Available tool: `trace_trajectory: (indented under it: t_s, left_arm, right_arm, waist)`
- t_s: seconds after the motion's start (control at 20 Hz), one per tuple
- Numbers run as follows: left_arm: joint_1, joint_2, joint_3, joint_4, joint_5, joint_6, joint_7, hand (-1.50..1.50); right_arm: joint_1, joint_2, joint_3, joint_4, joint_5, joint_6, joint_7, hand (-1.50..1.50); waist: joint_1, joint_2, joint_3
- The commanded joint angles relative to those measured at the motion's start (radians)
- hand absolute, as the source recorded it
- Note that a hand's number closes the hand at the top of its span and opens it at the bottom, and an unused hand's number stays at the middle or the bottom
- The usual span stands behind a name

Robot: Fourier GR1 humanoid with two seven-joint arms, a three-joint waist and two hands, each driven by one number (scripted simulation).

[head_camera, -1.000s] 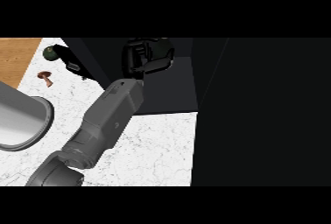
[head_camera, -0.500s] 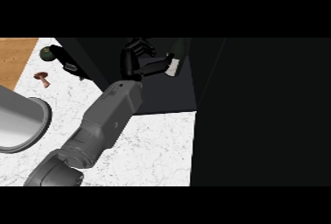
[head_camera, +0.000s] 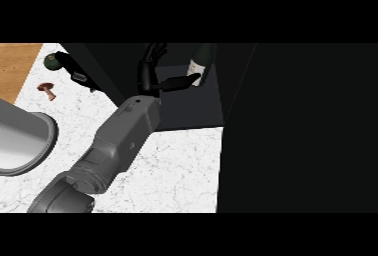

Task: Pick up the wine, place it into the cabinet and close the cabinet

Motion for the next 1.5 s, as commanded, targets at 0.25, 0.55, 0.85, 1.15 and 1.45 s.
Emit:
trace_trajectory:
  t_s: [0.25,0.55,0.85,1.15,1.45]
  left_arm:
    - [0.012,0.031,0.004,0.018,-0.017,0.035,-0.006,-1.50]
    - [0.048,0.018,0.020,-0.004,-0.013,0.009,-0.062,-1.50]
    - [0.059,0.014,0.019,0.001,-0.024,-0.034,-0.074,-1.50]
    - [0.045,0.015,0.006,-0.001,-0.045,-0.085,-0.076,-1.50]
    - [0.083,-0.006,-0.003,-0.002,-0.042,-0.143,-0.089,-1.50]
  right_arm:
    - [0.023,-0.003,0.009,-0.012,-0.016,0.017,-0.023,-1.50]
    - [-0.010,0.002,0.014,-0.034,-0.012,-0.015,0.026,-1.50]
    - [0.039,-0.006,-0.004,-0.026,-0.025,0.018,-0.031,-1.50]
    - [0.005,0.003,0.005,-0.021,-0.007,-0.006,0.006,-1.50]
    - [-0.010,0.008,0.038,-0.038,-0.005,-0.025,0.036,-1.50]
  waist:
    - [-0.010,0.012,-0.003]
    - [0.004,0.005,-0.004]
    - [-0.003,0.007,-0.003]
    - [0.007,0.003,-0.003]
    - [0.017,-0.005,-0.004]
